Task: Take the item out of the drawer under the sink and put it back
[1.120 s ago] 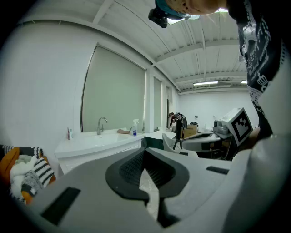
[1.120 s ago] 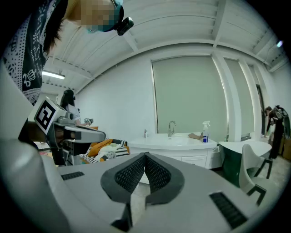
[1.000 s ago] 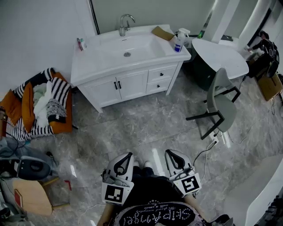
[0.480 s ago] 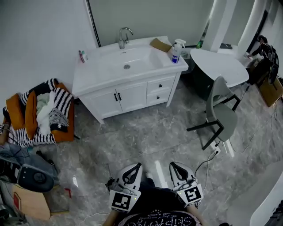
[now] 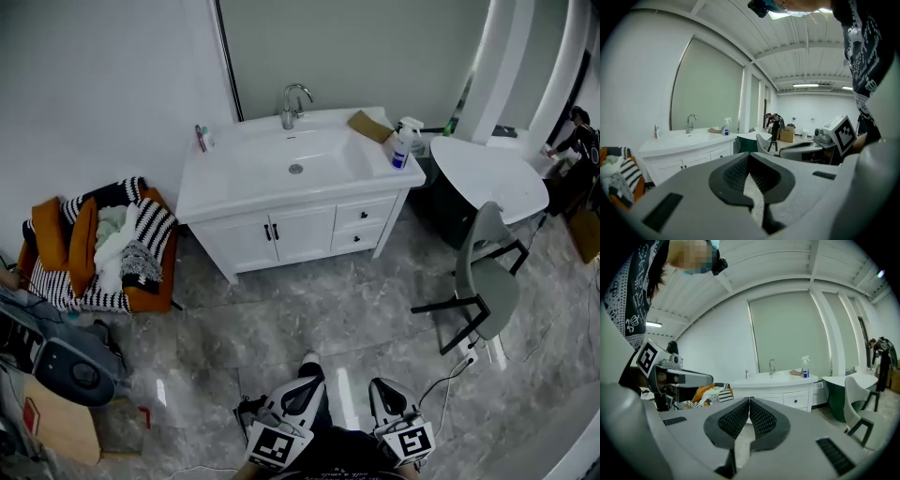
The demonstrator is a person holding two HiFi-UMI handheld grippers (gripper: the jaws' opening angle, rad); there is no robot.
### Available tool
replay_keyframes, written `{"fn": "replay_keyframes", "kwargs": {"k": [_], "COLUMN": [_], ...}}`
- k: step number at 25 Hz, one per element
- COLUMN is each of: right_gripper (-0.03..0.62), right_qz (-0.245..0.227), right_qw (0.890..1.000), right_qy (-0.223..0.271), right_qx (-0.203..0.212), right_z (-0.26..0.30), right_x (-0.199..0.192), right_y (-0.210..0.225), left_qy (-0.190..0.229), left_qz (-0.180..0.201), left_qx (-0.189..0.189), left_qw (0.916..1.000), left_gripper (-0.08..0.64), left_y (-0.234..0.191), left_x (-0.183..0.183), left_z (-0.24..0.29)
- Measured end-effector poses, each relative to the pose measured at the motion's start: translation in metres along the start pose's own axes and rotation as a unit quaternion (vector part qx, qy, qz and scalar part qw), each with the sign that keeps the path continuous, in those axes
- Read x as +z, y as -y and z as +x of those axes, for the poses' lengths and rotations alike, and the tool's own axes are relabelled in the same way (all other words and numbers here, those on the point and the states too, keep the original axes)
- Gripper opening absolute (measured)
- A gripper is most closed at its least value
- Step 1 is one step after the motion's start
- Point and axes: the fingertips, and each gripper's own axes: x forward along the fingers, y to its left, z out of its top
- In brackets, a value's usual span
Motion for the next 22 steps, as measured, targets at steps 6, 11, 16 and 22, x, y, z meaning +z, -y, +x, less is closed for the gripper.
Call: {"fn": "replay_keyframes", "kwargs": {"k": [6,11,16,22], "right_gripper": [0.018,0.017,0.018,0.018], "right_qz": [0.014,0.013,-0.002,-0.007], "right_qw": [1.000,1.000,1.000,1.000], "right_qy": [-0.010,-0.005,0.001,0.010], "right_qx": [-0.007,-0.008,-0.004,-0.009], "right_z": [0.039,0.083,0.129,0.164], "right_x": [0.019,0.043,0.062,0.077], "right_y": [0.026,0.043,0.054,0.059], "left_qy": [-0.003,0.018,0.026,0.034], "left_qz": [-0.016,-0.030,-0.022,-0.015], "left_qx": [0.004,0.006,0.012,0.009], "left_qw": [0.9999,0.9994,0.9993,0.9993], "left_gripper": [0.000,0.000,0.000,0.000], "left_y": [-0.038,-0.077,-0.122,-0.156], "left_x": [0.015,0.037,0.053,0.060], "left_z": [0.036,0.064,0.083,0.100]}}
